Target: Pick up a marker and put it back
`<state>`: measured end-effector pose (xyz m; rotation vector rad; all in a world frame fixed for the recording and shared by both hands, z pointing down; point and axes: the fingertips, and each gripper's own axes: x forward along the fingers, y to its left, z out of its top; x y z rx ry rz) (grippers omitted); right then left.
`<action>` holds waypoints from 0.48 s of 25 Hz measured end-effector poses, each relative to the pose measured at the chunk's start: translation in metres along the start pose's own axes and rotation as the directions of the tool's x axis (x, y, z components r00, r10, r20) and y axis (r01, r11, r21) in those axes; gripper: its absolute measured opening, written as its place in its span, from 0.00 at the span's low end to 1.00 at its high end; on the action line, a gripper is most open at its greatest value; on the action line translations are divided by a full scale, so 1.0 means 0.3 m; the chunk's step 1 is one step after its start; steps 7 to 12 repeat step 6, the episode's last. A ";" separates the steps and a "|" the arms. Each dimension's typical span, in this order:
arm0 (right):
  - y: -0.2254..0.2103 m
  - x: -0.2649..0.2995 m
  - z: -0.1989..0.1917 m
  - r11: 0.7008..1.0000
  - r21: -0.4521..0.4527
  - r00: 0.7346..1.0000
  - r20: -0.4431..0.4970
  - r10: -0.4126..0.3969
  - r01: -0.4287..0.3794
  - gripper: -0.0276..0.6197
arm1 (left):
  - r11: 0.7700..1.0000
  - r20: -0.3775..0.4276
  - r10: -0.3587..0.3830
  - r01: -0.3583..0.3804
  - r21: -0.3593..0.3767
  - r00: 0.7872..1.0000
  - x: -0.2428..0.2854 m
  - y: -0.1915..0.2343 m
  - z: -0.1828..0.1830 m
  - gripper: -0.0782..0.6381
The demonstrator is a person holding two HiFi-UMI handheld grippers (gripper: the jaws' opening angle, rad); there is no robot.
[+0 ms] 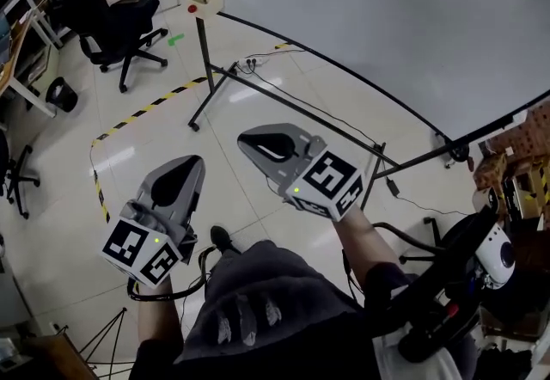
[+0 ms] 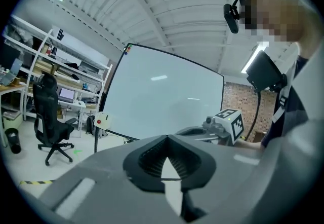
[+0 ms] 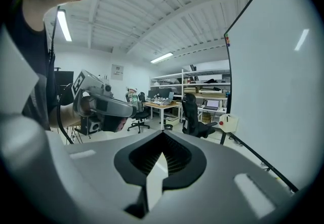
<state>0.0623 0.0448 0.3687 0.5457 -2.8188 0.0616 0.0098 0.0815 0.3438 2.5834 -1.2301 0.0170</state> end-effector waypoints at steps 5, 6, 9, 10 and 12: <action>-0.008 -0.127 -0.065 1.000 0.009 1.000 0.005 0.022 -0.022 0.04 | 1.000 -0.017 0.019 -0.019 0.005 1.000 0.038 -0.137 -0.067 0.12; -0.010 -0.149 -0.073 1.000 0.010 1.000 0.011 0.025 -0.025 0.04 | 1.000 -0.022 0.023 -0.023 0.005 0.999 0.045 -0.160 -0.080 0.12; -0.010 -0.149 -0.073 1.000 0.010 1.000 0.011 0.025 -0.025 0.04 | 1.000 -0.022 0.023 -0.023 0.005 0.999 0.045 -0.160 -0.080 0.12; -0.010 -0.149 -0.073 1.000 0.010 1.000 0.011 0.025 -0.025 0.04 | 1.000 -0.022 0.023 -0.023 0.005 0.999 0.045 -0.160 -0.080 0.12; -0.010 -0.149 -0.073 1.000 0.010 1.000 0.011 0.025 -0.025 0.04 | 1.000 -0.022 0.023 -0.023 0.005 0.999 0.045 -0.160 -0.080 0.12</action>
